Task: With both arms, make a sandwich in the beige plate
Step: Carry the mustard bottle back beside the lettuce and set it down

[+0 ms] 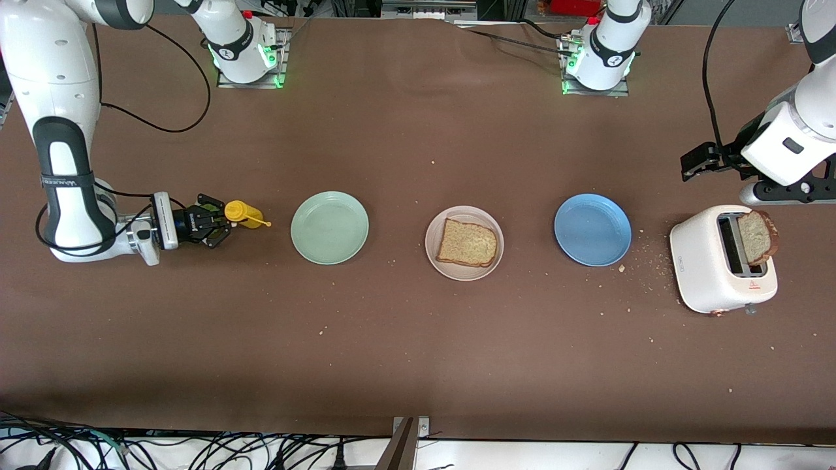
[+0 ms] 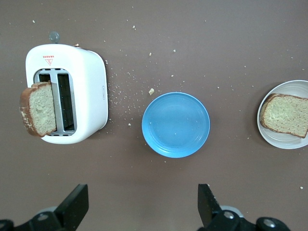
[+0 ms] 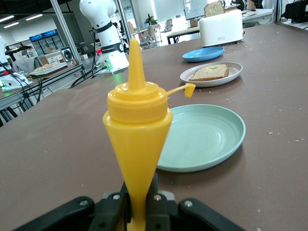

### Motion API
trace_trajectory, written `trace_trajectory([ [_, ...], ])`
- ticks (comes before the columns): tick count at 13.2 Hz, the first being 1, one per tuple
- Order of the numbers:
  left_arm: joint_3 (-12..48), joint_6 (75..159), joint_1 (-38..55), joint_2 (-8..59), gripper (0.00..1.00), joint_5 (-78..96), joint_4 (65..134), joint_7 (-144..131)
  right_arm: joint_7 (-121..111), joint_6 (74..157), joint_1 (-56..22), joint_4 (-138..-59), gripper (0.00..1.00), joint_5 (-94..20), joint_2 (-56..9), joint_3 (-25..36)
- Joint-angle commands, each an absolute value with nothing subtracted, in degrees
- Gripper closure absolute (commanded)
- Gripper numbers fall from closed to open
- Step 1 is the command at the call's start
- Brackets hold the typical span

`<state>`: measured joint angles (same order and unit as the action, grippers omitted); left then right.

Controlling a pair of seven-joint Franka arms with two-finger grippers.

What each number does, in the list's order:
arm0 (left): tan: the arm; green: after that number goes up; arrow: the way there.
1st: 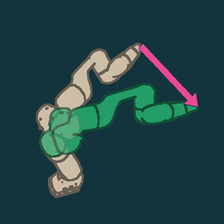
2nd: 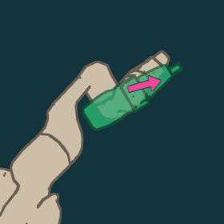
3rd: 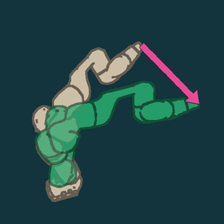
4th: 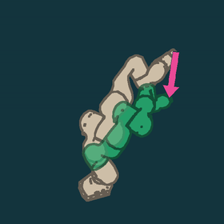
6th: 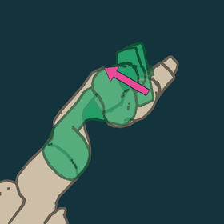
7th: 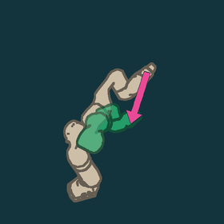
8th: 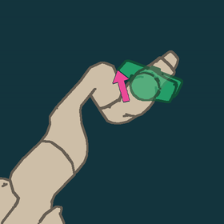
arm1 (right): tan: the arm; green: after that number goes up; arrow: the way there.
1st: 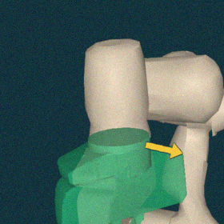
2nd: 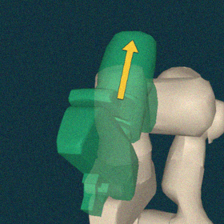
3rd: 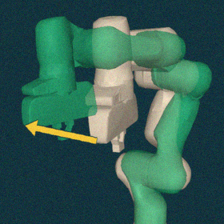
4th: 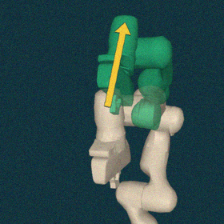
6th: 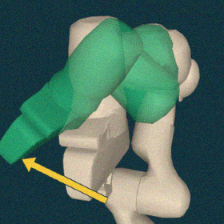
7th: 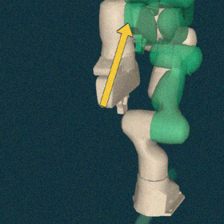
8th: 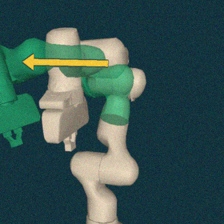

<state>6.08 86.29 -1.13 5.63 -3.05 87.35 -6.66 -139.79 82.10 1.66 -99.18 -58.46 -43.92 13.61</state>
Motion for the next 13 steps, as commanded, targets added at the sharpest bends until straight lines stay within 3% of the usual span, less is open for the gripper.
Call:
trace_trajectory([
  [1, 5.98, 85.69, -1.05, 5.01, 0.0, -1.76, 87.63, -7.29, -144.56, 81.21, 2.37, -98.79, 1.0, -60.81, -45.25, 12.66],
  [3, 5.98, 85.69, -1.05, 5.1, 0.0, -1.76, 87.63, -7.29, -145.37, 81.3, 2.37, -98.7, 1.0, -61.08, -45.62, 12.74],
  [5, 5.98, 85.69, -1.05, 5.01, 0.0, -1.76, 87.63, -7.29, -145.2, 81.56, 2.37, -98.53, 0.64, -61.08, -45.61, 12.74],
  [8, 5.98, 85.69, -1.05, 5.01, 0.0, -1.84, 87.63, -7.03, -143.45, 81.65, 2.37, -98.53, 0.23, -61.08, -45.62, 12.74],
  [9, 5.98, 85.69, -1.05, 5.01, 0.0, -1.76, 87.63, -7.03, -139.78, 81.3, 2.55, -98.44, 0.05, -61.0, -45.62, 12.83],
  [13, 5.98, 85.69, -1.05, 5.01, 0.0, -1.76, 87.63, -7.12, -131.24, 79.55, 3.78, -94.94, 0.02, -57.5, -44.56, 15.72],
])
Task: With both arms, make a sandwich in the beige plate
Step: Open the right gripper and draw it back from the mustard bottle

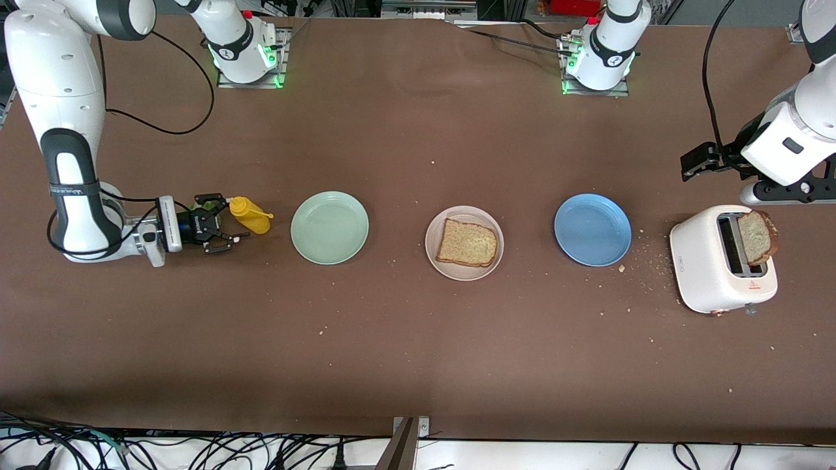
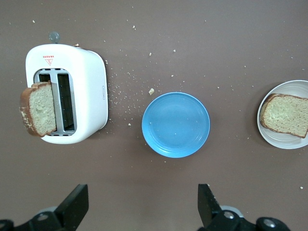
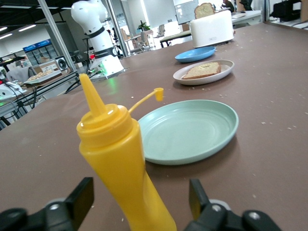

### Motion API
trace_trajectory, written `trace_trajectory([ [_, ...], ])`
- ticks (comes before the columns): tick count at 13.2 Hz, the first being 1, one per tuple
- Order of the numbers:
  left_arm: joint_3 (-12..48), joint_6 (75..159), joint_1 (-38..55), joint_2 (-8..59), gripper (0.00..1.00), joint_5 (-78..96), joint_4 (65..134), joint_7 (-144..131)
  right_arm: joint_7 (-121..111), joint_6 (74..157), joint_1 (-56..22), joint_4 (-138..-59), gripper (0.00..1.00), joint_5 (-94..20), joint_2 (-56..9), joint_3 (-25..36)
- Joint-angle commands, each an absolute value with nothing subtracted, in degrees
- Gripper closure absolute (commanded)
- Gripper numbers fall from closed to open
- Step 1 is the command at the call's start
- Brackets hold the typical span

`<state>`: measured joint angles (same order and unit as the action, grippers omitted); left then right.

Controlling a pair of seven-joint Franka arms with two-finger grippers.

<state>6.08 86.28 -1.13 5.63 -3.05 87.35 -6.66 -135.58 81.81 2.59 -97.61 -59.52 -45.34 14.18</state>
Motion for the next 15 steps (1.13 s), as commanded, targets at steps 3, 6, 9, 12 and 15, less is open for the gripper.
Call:
trace_trajectory([
  [3, 5.98, 85.69, -1.05, 5.01, 0.0, -1.76, 87.63, -7.29, -123.43, 78.57, 3.78, -90.1, 0.02, -52.84, -44.21, 22.3],
  [6, 5.98, 85.69, -0.97, 5.01, 0.0, -1.76, 87.63, -7.21, -110.97, 78.57, 3.26, -83.69, 0.02, -47.49, -41.15, 26.27],
  [9, 5.98, 85.69, -1.05, 5.1, 0.0, -1.76, 87.71, -7.29, -92.52, 78.66, 2.9, -78.42, 0.02, -39.05, -35.44, 26.46],
  [12, 5.98, 85.69, -0.97, 5.1, 0.0, -1.76, 87.8, -7.38, -73.11, 79.1, -0.25, -74.97, 0.02, -30.36, -30.52, 26.72],
  [15, 6.06, 85.69, -0.97, 5.01, 0.0, -1.76, 87.8, -7.29, -55.78, 82.42, -6.92, -75.14, 0.02, -17.89, -25.15, 26.54],
])
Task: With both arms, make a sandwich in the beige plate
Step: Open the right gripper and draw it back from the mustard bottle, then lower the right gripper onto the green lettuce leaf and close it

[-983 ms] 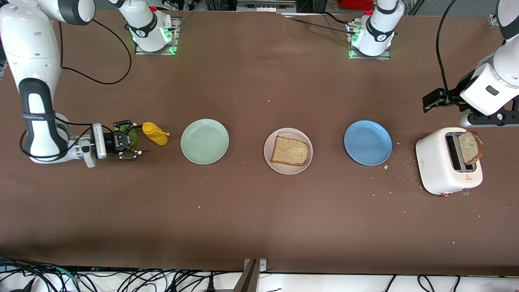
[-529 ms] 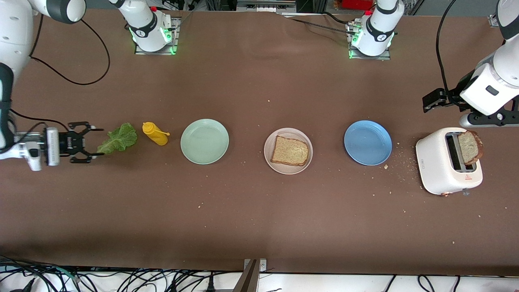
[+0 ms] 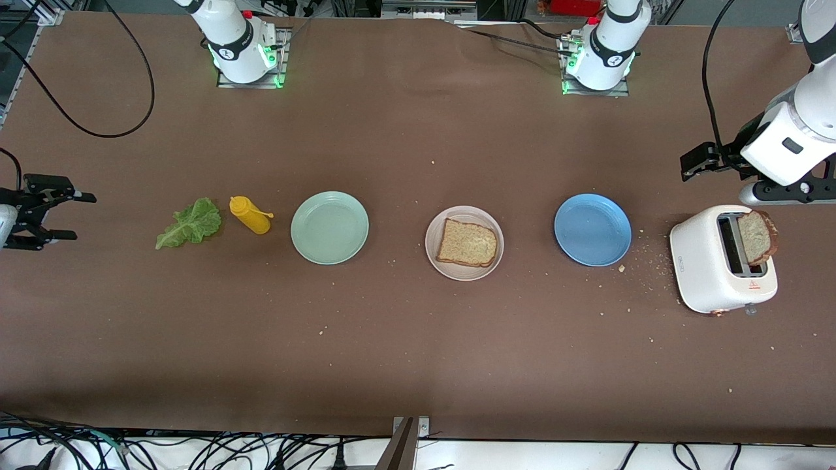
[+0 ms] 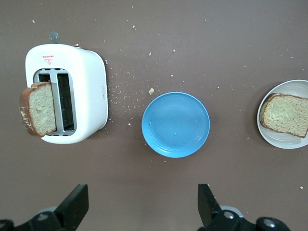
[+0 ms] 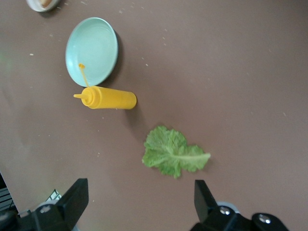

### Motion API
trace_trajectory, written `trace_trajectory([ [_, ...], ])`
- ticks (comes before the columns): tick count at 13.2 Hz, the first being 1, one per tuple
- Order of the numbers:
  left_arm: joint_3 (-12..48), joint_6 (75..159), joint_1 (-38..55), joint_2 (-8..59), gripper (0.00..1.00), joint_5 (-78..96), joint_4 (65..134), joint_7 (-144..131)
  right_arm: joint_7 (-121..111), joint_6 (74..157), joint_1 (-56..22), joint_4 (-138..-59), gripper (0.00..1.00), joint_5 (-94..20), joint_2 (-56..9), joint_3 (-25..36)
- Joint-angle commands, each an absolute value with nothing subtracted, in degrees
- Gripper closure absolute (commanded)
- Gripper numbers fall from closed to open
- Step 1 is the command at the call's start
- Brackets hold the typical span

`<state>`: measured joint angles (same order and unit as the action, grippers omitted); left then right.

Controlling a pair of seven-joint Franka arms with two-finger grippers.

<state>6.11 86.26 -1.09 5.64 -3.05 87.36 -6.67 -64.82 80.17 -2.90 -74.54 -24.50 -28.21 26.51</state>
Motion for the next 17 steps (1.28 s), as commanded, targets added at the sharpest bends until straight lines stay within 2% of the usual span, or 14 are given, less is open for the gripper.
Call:
trace_trajectory([
  [1, 6.06, 85.69, -0.97, 5.01, 0.0, -1.76, 87.8, -7.29, -50.33, 83.31, -9.29, -75.41, 0.02, -13.58, -23.74, 26.37],
  [4, 5.98, 85.69, -0.97, 5.01, 0.0, -1.76, 87.8, -7.38, -37.3, 84.98, -15.01, -78.38, 0.01, -5.2, -23.12, 26.19],
  [6, 6.06, 85.69, -0.88, 5.1, 0.0, -1.76, 87.8, -7.03, -35.25, 88.48, -16.26, -83.38, 0.01, -4.75, -22.77, 26.02],
  [9, 6.06, 84.46, -0.97, 5.8, 0.0, -1.76, 87.45, -7.29, -32.53, 100.15, -18.72, -96.1, 0.01, -4.57, -19.97, 26.1],
  [13, 6.06, 84.46, -1.23, 5.8, 0.0, -1.76, 87.36, -7.21, -32.43, 120.01, -19.16, -114.39, 0.01, -4.57, -16.53, 25.84],
  [17, 6.06, 84.38, -1.06, 5.89, 0.0, -1.76, 87.36, -7.38, -31.82, 135.93, -19.42, -125.05, 0.01, -5.01, -16.52, 25.23],
])
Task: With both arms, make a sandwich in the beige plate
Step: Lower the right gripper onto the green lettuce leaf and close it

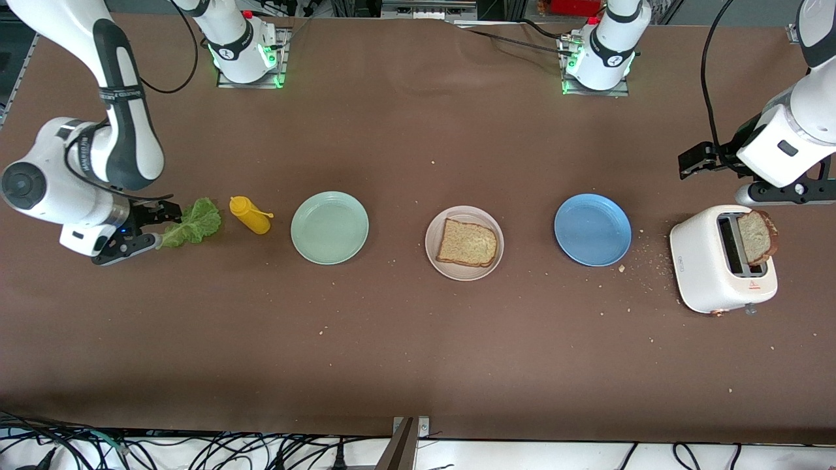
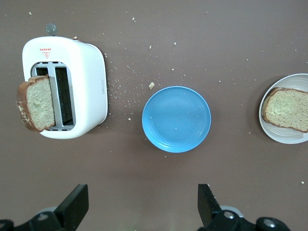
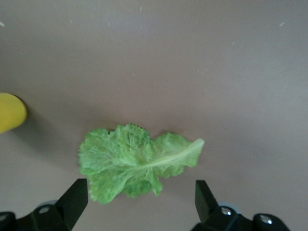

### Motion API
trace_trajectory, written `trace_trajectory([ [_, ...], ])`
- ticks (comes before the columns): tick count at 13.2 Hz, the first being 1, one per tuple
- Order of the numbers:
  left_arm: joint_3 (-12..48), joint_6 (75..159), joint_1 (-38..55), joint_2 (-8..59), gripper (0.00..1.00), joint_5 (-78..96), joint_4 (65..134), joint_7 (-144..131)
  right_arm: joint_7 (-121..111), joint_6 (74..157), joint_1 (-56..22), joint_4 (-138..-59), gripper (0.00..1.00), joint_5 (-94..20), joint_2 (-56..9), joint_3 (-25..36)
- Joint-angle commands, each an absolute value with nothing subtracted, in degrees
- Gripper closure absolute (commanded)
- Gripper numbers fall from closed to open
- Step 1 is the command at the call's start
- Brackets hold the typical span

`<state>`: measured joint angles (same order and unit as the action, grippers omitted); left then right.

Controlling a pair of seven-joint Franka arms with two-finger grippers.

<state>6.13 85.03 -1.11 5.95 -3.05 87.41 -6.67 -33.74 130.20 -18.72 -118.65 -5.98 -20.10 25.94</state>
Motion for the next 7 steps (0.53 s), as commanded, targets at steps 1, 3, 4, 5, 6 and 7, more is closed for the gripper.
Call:
trace_trajectory([
  [1, 5.98, 84.38, -1.14, 5.8, 0.0, -1.76, 87.36, -7.38, -25.38, 137.45, -20.12, -125.24, 0.01, -5.36, -16.96, 25.05],
  [3, 6.06, 84.38, -1.14, 5.89, 0.0, -1.76, 87.36, -7.38, -11.66, 137.29, -20.65, -125.24, 0.01, -5.19, -17.23, 24.7],
  [4, 6.06, 84.38, -1.14, 5.8, 0.0, -1.76, 87.36, -7.38, -7.16, 137.29, -21.26, -125.33, 0.01, -5.19, -17.4, 24.61],
  [5, 6.06, 84.38, -1.14, 5.89, 0.0, -1.76, 87.36, -7.38, -4.77, 137.29, -21.36, -125.33, 0.01, -5.19, -17.92, 24.61],
  [6, 6.06, 84.38, -1.14, 5.89, 0.0, -1.76, 87.36, -7.38, -3.79, 137.89, -21.36, -125.25, 0.01, -5.27, -18.8, 24.61],
  [7, 5.98, 84.38, -1.23, 5.89, 0.0, -1.76, 87.36, -7.3, -3.69, 138.51, -21.36, -124.98, 0.01, -5.27, -19.68, 24.61],
])
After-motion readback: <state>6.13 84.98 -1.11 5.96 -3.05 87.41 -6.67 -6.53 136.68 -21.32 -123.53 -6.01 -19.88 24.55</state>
